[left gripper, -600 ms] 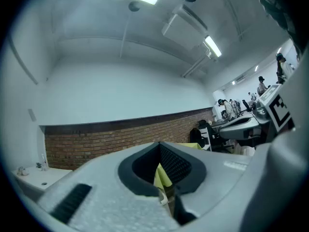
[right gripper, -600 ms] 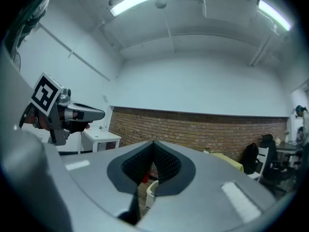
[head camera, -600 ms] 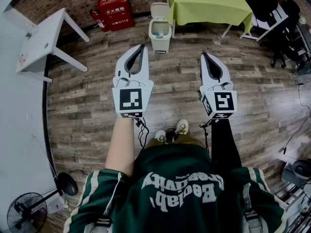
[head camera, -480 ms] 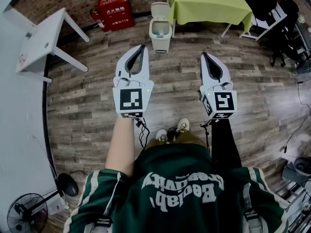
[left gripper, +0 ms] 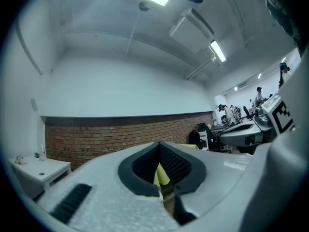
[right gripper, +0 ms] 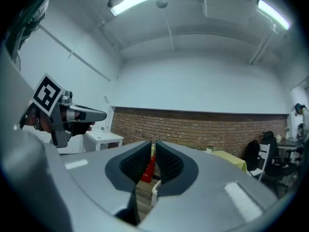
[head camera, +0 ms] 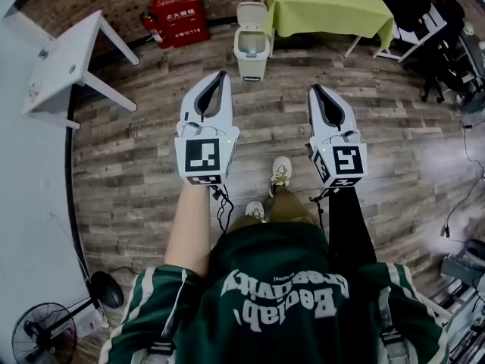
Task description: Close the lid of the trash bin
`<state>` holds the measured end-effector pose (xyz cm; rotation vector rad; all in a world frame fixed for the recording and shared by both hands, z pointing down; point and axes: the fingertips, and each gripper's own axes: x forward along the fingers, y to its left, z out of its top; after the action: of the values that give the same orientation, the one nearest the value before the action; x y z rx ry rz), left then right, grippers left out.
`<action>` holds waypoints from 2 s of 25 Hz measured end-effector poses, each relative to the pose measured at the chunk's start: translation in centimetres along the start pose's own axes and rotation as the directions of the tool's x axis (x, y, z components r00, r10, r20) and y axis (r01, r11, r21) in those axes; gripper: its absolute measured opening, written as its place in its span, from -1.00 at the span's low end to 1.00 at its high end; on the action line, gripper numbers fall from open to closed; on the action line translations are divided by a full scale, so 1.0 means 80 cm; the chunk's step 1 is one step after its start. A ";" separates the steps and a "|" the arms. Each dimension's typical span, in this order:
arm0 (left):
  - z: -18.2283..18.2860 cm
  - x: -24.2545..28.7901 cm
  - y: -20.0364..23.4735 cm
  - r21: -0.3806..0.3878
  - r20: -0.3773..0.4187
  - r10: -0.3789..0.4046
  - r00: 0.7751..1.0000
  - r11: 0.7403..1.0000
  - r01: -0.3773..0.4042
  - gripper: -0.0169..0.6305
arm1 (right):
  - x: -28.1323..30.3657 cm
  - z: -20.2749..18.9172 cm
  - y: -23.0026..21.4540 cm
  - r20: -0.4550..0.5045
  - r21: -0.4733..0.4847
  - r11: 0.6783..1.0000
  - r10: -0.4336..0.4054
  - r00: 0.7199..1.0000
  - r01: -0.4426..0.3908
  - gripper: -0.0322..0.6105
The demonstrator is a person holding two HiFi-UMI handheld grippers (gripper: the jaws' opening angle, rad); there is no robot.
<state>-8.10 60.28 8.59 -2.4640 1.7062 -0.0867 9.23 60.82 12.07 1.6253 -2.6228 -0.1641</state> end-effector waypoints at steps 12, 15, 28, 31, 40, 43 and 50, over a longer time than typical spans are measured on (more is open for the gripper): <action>-0.016 0.061 0.008 -0.024 -0.004 0.007 1.000 1.000 -0.007 -0.70 | 0.052 -0.014 -0.044 0.019 0.030 1.000 0.001 1.000 -0.001 -0.68; -0.016 0.083 0.006 -0.015 -0.008 0.006 1.000 1.000 -0.006 -0.70 | 0.069 -0.014 -0.063 0.028 0.042 0.999 0.000 1.000 -0.002 -0.68; -0.023 0.191 0.031 -0.004 -0.011 0.041 0.999 0.999 -0.041 -0.71 | 0.171 -0.024 -0.126 0.039 0.043 0.998 0.044 0.998 -0.046 -0.67; -0.025 0.220 0.035 -0.007 -0.014 0.047 0.999 0.999 -0.047 -0.71 | 0.194 -0.026 -0.144 0.037 0.045 0.998 0.051 0.998 -0.053 -0.66; -0.033 0.299 0.050 -0.001 -0.027 0.069 0.997 0.998 -0.069 -0.71 | 0.266 -0.038 -0.190 0.039 0.062 0.995 0.082 0.996 -0.084 -0.66; -0.035 0.324 0.056 0.004 -0.033 0.081 0.996 0.997 -0.081 -0.71 | 0.290 -0.042 -0.204 0.040 0.064 0.993 0.098 0.994 -0.100 -0.66; -0.043 0.375 0.066 0.009 -0.043 0.103 0.994 0.995 -0.103 -0.71 | 0.340 -0.049 -0.234 0.052 0.073 0.989 0.128 0.990 -0.131 -0.66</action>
<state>-2.81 30.10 10.21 -2.3813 1.8435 -0.1351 14.16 27.94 13.41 1.4831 -2.7927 -0.0997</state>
